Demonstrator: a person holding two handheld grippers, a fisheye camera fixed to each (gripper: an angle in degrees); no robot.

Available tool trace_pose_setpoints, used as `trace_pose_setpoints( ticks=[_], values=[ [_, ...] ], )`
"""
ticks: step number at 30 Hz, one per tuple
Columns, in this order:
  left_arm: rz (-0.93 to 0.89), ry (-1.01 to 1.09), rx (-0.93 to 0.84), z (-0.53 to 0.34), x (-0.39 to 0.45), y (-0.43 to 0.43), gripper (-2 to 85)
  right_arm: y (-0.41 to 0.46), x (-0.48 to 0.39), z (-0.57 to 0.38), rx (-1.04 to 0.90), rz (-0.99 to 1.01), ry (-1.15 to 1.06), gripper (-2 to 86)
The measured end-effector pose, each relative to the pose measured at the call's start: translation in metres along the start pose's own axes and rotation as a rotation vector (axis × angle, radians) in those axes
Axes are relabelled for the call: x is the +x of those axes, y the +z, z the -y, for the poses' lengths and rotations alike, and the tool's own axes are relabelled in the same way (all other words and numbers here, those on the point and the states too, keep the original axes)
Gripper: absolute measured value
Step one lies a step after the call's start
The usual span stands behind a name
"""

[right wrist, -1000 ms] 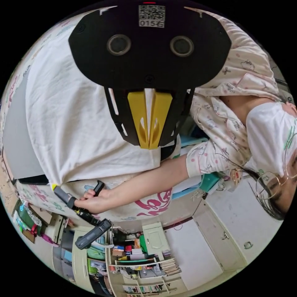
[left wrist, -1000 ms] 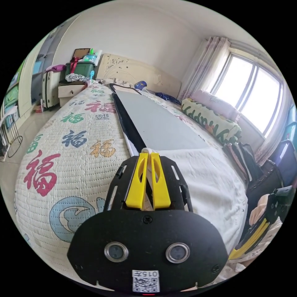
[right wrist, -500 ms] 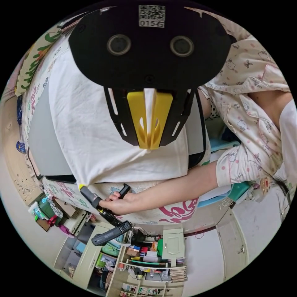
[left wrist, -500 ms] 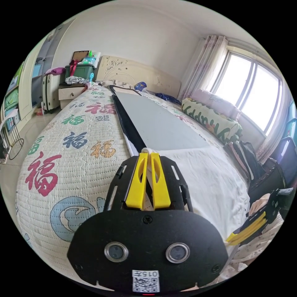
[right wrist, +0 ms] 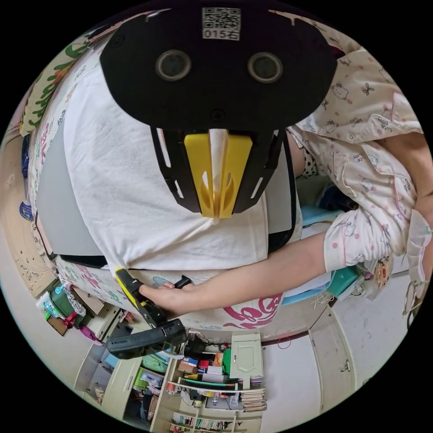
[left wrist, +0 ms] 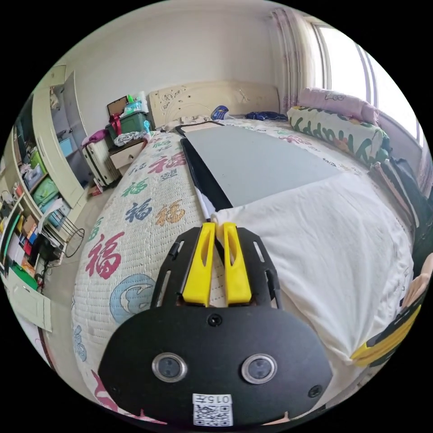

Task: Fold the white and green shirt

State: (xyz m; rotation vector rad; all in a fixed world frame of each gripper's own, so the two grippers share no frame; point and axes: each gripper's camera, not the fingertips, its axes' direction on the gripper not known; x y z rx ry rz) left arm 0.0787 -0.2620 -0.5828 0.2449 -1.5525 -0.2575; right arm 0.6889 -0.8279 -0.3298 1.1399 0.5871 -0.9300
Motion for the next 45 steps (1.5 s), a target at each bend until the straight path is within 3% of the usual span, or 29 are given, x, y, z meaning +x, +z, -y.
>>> trace_pose_setpoints(
  ticks=[6, 11, 18, 24, 30, 33, 39, 45],
  values=[
    [-0.001, -0.016, 0.021, -0.077, -0.023, -0.031, 2.2, -0.030, 0.042, -0.018, 0.014, 0.072, 0.030, 4.9],
    [-0.177, -0.013, 0.105, -0.137, -0.035, -0.062, 3.0, -0.075, 0.047, -0.038, 0.101, 0.095, 0.039, 7.4],
    [-0.413, 0.317, 0.087, -0.203, 0.004, -0.071, 3.3, -0.161, 0.017, -0.086, 0.158, -0.068, 0.004, 8.5],
    [-0.320, 0.402, -0.089, -0.244, 0.003, -0.028, 4.0, -0.171, 0.036, -0.121, 0.069, 0.008, 0.063, 7.6],
    [-0.284, 0.391, -0.113, -0.268, -0.030, -0.020, 4.7, -0.227, 0.032, -0.168, 0.168, -0.024, 0.111, 7.6],
    [-0.318, 0.418, -0.093, -0.284, -0.038, -0.031, 5.5, -0.254, 0.025, -0.193, 0.213, -0.131, 0.136, 8.4],
    [-0.455, 0.522, 0.118, -0.330, -0.030, -0.063, 6.5, -0.295, 0.013, -0.194, 0.263, -0.212, 0.154, 9.0],
    [-0.467, 0.686, 0.035, -0.308, -0.001, -0.036, 8.2, -0.318, 0.011, -0.170, 0.274, -0.159, 0.193, 9.0]
  ],
)
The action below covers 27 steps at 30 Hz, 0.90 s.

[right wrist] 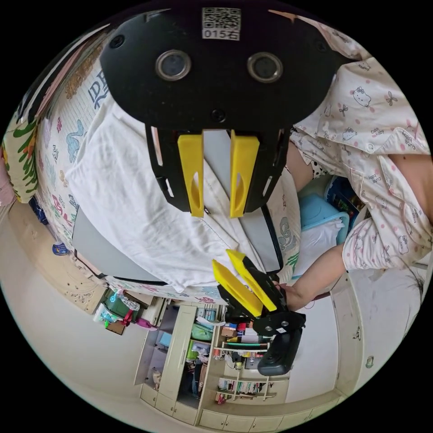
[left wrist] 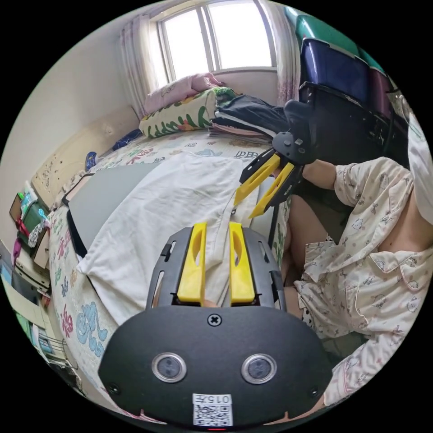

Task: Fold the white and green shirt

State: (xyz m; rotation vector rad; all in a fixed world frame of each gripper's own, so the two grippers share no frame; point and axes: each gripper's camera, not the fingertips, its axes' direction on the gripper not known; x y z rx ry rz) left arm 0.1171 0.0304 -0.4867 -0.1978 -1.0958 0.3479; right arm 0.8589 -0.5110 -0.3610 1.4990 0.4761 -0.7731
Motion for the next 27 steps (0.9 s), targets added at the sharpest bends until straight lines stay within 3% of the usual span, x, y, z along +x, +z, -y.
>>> trace_pose_setpoints(
  ticks=[6, 14, 19, 22, 27],
  values=[
    [-0.259, -0.034, -0.090, 0.018, -0.052, 0.054, 10.9, -0.033, -0.004, 0.008, 0.045, -0.047, 0.081, 8.6],
    [-0.166, -0.060, -0.145, 0.009, -0.078, 0.092, 4.1, -0.065, -0.007, 0.028, 0.125, -0.036, 0.173, 8.8],
    [-0.114, -0.014, -0.143, -0.001, -0.077, 0.098, 0.8, -0.078, -0.040, 0.088, 0.150, -0.070, 0.074, 12.7],
    [-0.113, -0.017, -0.143, -0.007, -0.085, 0.102, 0.2, -0.060, -0.043, 0.133, 0.002, 0.143, 0.006, 16.4],
    [-0.124, -0.030, -0.141, -0.013, -0.101, 0.108, 0.0, -0.068, -0.034, 0.153, 0.032, 0.178, 0.111, 15.9]
  ],
)
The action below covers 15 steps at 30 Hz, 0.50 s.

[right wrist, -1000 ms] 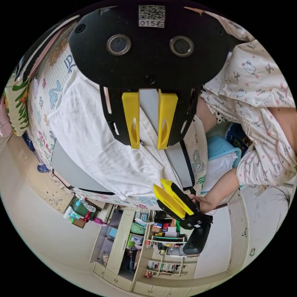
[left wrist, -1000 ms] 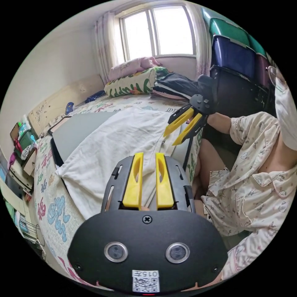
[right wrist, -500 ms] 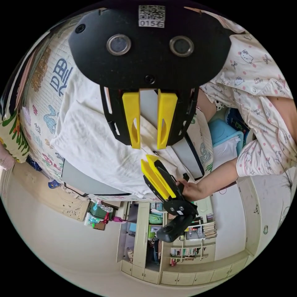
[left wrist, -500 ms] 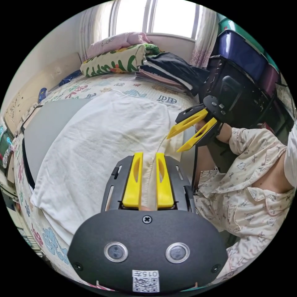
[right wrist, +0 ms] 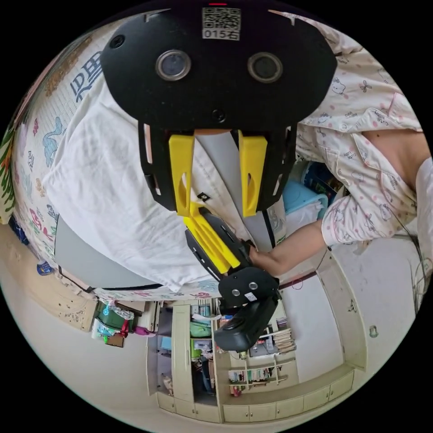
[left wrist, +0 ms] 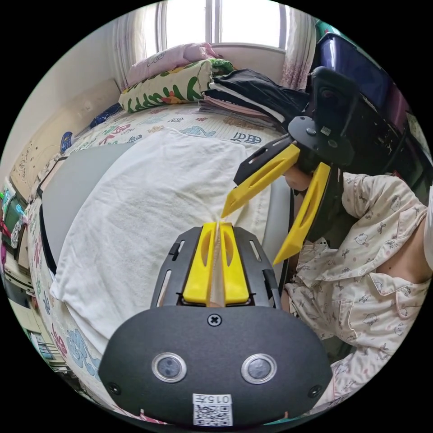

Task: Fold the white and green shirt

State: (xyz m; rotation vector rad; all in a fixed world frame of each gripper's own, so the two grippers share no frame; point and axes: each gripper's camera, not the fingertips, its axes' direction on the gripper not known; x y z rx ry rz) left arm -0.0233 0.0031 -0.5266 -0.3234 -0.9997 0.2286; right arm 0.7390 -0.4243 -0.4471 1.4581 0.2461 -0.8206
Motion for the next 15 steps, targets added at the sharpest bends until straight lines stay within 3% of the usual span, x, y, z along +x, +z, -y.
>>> trace_pose_setpoints(
  ticks=[5, 12, 15],
  values=[
    [-0.003, -0.002, 0.001, -0.003, -0.013, 0.004, -0.1, 0.001, -0.019, 0.043, -0.045, -0.127, -0.047, 16.1],
    [-0.015, -0.008, 0.001, -0.004, -0.030, 0.009, -0.1, 0.088, -0.035, 0.090, -0.321, -0.159, -0.221, 14.5],
    [-0.018, -0.010, 0.002, -0.004, -0.036, 0.010, -0.1, 0.098, -0.032, 0.089, -0.297, -0.059, -0.214, 11.5]
  ],
)
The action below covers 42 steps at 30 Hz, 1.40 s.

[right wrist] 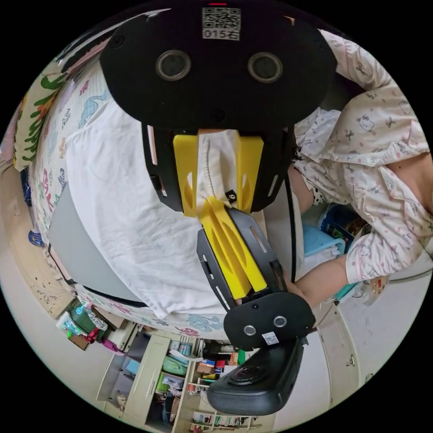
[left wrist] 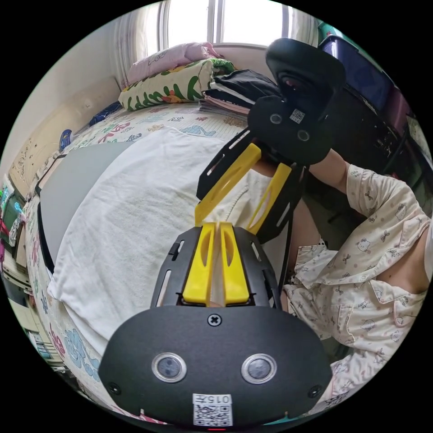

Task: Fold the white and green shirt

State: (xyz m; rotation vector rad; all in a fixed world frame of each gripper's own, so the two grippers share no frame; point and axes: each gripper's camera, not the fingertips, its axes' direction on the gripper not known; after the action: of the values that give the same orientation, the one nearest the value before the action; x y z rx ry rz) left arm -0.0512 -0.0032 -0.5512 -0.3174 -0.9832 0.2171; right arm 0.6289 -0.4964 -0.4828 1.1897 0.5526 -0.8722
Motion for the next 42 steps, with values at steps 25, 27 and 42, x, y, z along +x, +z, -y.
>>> trace_pose_setpoints(
  ticks=[25, 27, 42],
  values=[
    [0.087, 0.050, 0.018, 0.004, -0.008, -0.009, -0.2, 0.059, -0.048, 0.009, 0.045, -0.034, -0.039, 9.1],
    [0.074, 0.045, 0.016, 0.006, -0.012, -0.010, -0.2, 0.062, -0.046, 0.008, 0.044, -0.026, -0.036, 9.1],
    [-0.001, 0.031, 0.016, 0.009, -0.033, -0.026, -0.4, 0.084, -0.041, -0.006, 0.042, -0.003, -0.051, 8.7]
  ],
)
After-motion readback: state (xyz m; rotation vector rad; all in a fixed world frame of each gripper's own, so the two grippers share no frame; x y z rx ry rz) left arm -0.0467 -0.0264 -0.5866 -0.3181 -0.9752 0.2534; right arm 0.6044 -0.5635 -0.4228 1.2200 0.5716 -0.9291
